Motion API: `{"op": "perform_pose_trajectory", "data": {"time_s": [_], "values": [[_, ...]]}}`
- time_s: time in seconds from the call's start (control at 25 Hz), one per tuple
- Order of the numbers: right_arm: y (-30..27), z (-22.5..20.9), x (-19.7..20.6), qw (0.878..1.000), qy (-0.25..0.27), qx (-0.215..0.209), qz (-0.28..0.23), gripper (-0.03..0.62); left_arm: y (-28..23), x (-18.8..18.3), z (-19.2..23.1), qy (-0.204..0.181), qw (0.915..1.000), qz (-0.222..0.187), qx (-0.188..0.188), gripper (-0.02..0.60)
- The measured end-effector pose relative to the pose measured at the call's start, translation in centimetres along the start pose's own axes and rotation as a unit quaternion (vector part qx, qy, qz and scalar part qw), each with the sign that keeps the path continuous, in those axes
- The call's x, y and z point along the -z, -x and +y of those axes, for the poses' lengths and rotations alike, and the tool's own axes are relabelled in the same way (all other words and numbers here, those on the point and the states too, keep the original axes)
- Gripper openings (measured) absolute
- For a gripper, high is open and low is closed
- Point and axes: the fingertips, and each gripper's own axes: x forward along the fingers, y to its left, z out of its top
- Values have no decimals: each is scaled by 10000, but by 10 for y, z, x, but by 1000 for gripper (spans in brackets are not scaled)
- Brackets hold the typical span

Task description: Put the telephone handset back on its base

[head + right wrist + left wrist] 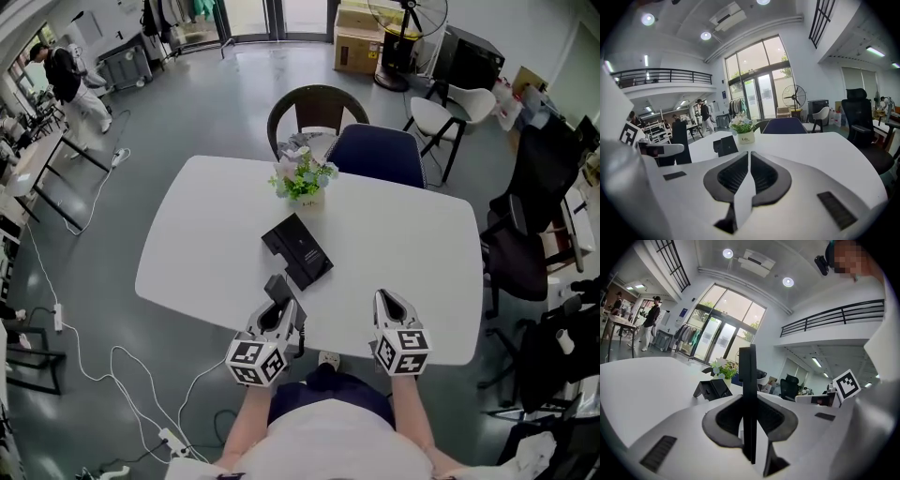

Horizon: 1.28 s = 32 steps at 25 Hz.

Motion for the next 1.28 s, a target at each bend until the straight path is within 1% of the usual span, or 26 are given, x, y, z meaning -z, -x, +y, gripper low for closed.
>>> {"op": "perform_pose_trajectory", "data": {"time_s": [0.2, 0.36, 0.52, 0.96, 1.12, 1.28], "values": [[-22, -9, -10, 9998, 12, -181, -16, 40, -19, -7, 5, 20, 9998, -93, -165, 84], [-37, -20, -10, 9997, -4, -230, -24, 40, -28, -9, 6, -10, 9996, -190, -197, 84], [-41, -17, -8, 9992, 53, -395, -9, 40, -28, -6, 9, 19, 9993, -221, -314, 84], [-46, -7, 5, 9978, 46, -651, 95, 40, -17, 1, 6, 74, 9988, -274, -392, 84], [-46, 2, 12, 9968, 43, -786, 164, 40, -9, 2, 3, 266, 9987, -309, -310, 84], [-46, 6, 15, 9961, 43, -858, 197, 40, -9, -2, 1, 674, 9970, -367, -19, 84]]}}
